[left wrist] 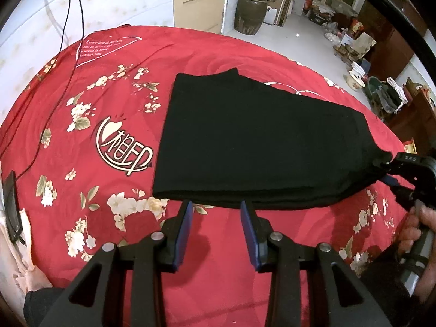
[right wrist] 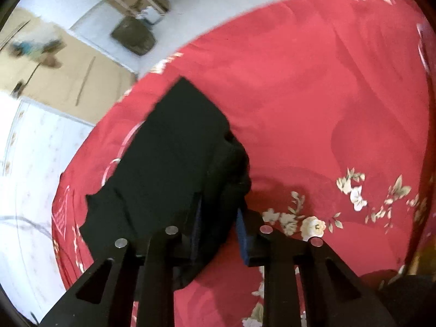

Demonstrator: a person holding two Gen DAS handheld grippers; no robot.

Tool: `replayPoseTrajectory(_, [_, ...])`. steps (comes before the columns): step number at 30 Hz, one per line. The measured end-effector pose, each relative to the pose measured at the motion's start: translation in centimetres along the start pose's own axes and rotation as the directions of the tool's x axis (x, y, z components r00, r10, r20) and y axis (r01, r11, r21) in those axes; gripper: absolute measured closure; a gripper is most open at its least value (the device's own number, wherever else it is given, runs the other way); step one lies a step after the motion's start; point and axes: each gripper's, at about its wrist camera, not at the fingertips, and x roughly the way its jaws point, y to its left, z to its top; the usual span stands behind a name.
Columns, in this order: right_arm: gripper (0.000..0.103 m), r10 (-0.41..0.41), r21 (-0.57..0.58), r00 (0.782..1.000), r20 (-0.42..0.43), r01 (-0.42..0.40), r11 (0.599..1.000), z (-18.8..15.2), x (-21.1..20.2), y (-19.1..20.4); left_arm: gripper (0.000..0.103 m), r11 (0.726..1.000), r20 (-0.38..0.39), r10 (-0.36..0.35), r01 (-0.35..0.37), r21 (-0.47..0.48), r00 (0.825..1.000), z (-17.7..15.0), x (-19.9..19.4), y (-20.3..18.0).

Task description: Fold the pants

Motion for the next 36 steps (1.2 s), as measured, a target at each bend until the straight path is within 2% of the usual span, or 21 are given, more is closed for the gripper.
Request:
replayPoseTrajectory(6, [0.078, -0.026, 0.044, 0.997, -0.071, 0.029, 0.999, 1.1, 3.2, -1.4, 0.064, 1.000, -0.001, 0.003, -0.003, -0.021, 1.000, -0.4, 0.5, 1.0])
replayPoseTrajectory(9, [0.082, -0.034, -0.023, 0.999, -0.038, 0.033, 0.999, 0.9, 2.0, 0.0, 0.064, 0.999, 0.002, 0.004, -0.004, -0.041, 1.000, -0.5, 0.8, 1.8])
replayPoseTrajectory(13, [0.084, 0.003, -0.188, 0.999, 0.038, 0.005, 0.982, -0.1, -1.5, 4.1, 0.064, 0.997, 0.007, -0.005, 0.006, -0.073, 1.000, -0.5, 1.2, 2.8])
replayPoseTrajectory(16, [0.085, 0.068, -0.318, 0.996, 0.058, -0.047, 0.947, -0.8, -3.3, 8.7, 0.064, 0.995, 0.025, -0.002, 0.005, -0.102, 1.000, -0.4, 1.1, 4.0])
replayPoseTrajectory(19, [0.085, 0.130, -0.433, 0.991, 0.043, -0.099, 0.896, -2.3, -4.0, 12.9, 0.064, 0.989, 0.044, 0.004, 0.003, -0.146, 0.999, 0.0, 0.7, 5.6])
replayPoseTrajectory(23, [0.085, 0.174, -0.588, 0.984, -0.029, -0.158, 0.793, -5.8, -2.9, 18.0, 0.064, 0.979, 0.073, 0.020, -0.004, -0.204, 0.997, 0.2, 0.1, 7.8])
replayPoseTrajectory(26, [0.085, 0.161, -0.688, 0.980, -0.115, -0.196, 0.698, -9.4, -0.6, 20.6, 0.064, 0.967, 0.094, 0.028, -0.003, -0.254, 0.995, 0.3, -0.2, 9.5])
replayPoseTrajectory(29, [0.085, 0.118, -0.725, 0.969, -0.217, -0.241, 0.645, -12.1, 3.0, 22.0, 0.064, 0.955, 0.105, 0.029, 0.004, -0.298, 0.994, 0.4, -0.2, 10.9])
replayPoseTrajectory(32, [0.085, 0.055, -0.757, 0.961, -0.271, -0.248, 0.604, -14.3, 6.2, 22.6, 0.064, 0.950, 0.106, 0.016, 0.018, -0.311, 0.994, 0.4, 0.1, 11.3])
replayPoseTrajectory(36, [0.083, 0.019, -0.754, 0.954, -0.300, -0.250, 0.607, -15.3, 8.4, 22.5, 0.064, 0.952, 0.095, 0.004, 0.025, -0.305, 0.995, 0.5, 0.7, 11.3])
